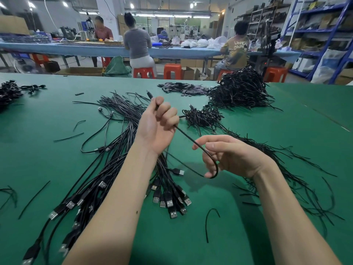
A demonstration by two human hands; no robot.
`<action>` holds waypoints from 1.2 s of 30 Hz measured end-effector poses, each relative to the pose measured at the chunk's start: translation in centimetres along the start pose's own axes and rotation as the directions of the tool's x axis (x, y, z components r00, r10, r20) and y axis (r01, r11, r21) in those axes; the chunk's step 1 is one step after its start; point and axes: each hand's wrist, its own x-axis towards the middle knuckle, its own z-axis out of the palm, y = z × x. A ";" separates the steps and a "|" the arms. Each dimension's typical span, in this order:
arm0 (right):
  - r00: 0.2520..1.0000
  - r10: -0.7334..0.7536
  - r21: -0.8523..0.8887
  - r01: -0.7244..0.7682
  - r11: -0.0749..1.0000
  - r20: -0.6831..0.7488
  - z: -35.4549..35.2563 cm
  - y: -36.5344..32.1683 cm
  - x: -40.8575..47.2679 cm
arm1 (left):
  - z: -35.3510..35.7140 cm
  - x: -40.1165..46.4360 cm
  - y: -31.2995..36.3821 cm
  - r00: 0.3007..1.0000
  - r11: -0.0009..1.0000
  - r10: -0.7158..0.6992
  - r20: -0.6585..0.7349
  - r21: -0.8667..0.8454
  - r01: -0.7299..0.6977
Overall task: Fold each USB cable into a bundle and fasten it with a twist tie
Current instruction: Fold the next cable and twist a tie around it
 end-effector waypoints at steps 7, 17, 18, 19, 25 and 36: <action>0.977 0.158 -0.005 -0.159 0.987 0.145 -1.6 -0.4 -1.8 | -0.2 0.2 -0.9 0.995 0.993 -0.027 -0.093 0.110 0.037; 0.977 0.065 0.014 -0.070 0.997 0.204 -2.5 0.7 -3.0 | -0.6 0.1 0.0 0.993 0.999 0.052 -0.110 -0.002 -0.052; 0.977 0.042 0.038 -0.051 0.998 0.208 -2.5 0.5 -3.1 | -0.6 0.1 -0.2 0.992 0.999 0.049 -0.113 0.007 -0.049; 0.980 0.034 0.035 -0.042 0.999 0.196 -2.7 0.3 -3.2 | -0.6 0.1 -0.4 0.992 0.999 0.048 -0.114 0.017 -0.047; 0.976 0.210 -0.149 -0.198 0.969 0.065 -3.4 0.5 -3.2 | -0.7 0.0 -0.8 0.999 0.999 -0.013 -0.049 -0.033 0.011; 0.715 -0.148 -0.029 0.176 0.984 -0.683 -1.7 -1.0 0.9 | -0.2 -0.8 -3.1 0.931 0.426 -0.365 -0.011 0.887 0.178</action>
